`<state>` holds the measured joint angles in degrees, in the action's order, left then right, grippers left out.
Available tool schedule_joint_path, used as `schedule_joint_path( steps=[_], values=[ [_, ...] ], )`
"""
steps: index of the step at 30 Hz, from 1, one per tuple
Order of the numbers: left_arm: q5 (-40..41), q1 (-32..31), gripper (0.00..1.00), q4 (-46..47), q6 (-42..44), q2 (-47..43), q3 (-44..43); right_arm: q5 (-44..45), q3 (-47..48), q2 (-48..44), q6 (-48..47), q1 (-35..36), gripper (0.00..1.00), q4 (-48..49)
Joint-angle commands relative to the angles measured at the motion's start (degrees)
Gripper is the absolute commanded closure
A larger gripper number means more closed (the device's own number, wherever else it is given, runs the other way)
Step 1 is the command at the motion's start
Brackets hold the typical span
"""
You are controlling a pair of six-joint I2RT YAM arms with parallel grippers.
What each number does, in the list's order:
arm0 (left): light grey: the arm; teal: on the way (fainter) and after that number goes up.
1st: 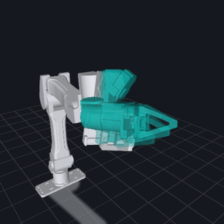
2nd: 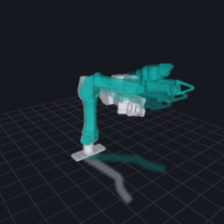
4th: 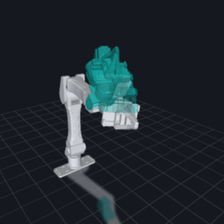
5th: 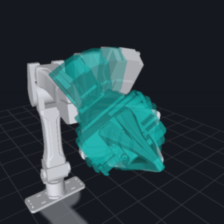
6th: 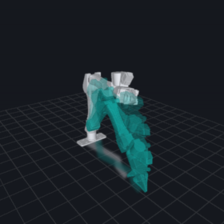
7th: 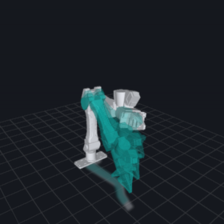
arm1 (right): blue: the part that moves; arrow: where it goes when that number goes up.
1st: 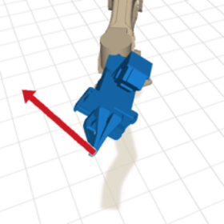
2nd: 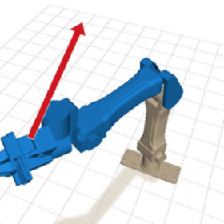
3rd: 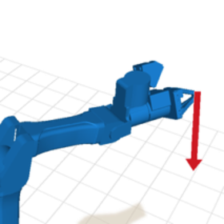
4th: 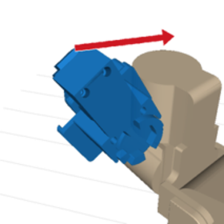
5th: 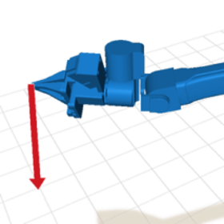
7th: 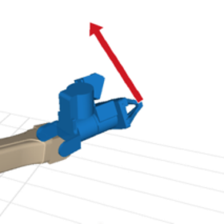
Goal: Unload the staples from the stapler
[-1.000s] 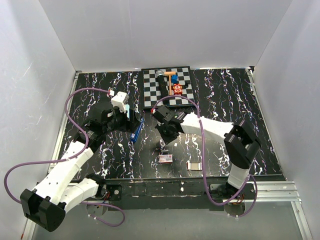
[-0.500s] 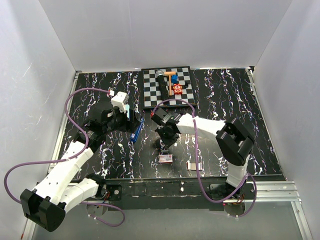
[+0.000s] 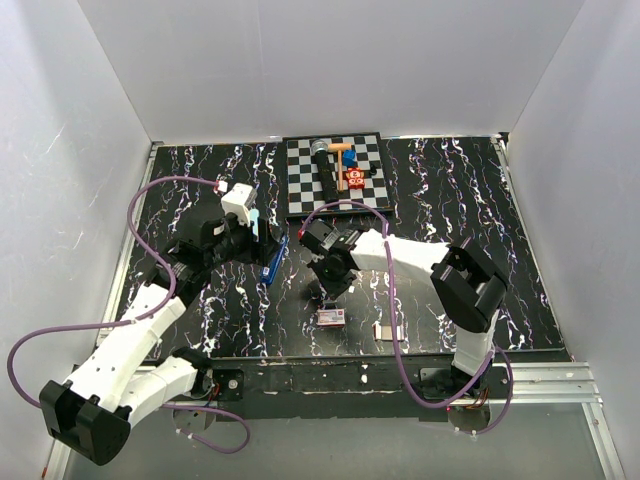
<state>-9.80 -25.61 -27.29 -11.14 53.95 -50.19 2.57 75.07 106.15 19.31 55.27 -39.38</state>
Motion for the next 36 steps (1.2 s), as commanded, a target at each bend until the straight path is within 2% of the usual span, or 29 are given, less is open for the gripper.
schedule_joint_path(
  steps=[1,24,36],
  values=[
    [0.7,-0.1,0.36,0.7,0.1,-1.7,0.3,-0.8,1.4,0.7,-0.1,0.5,0.97,-1.5],
    [1.4,-0.1,0.36,0.5,0.2,-3.6,0.4,-1.6,0.2,2.7,0.6,2.5,0.96,-3.9],
    [1.5,-0.1,0.36,0.5,0.3,-4.0,0.4,0.5,0.4,-1.2,1.5,3.1,0.96,-4.4]
  ],
)
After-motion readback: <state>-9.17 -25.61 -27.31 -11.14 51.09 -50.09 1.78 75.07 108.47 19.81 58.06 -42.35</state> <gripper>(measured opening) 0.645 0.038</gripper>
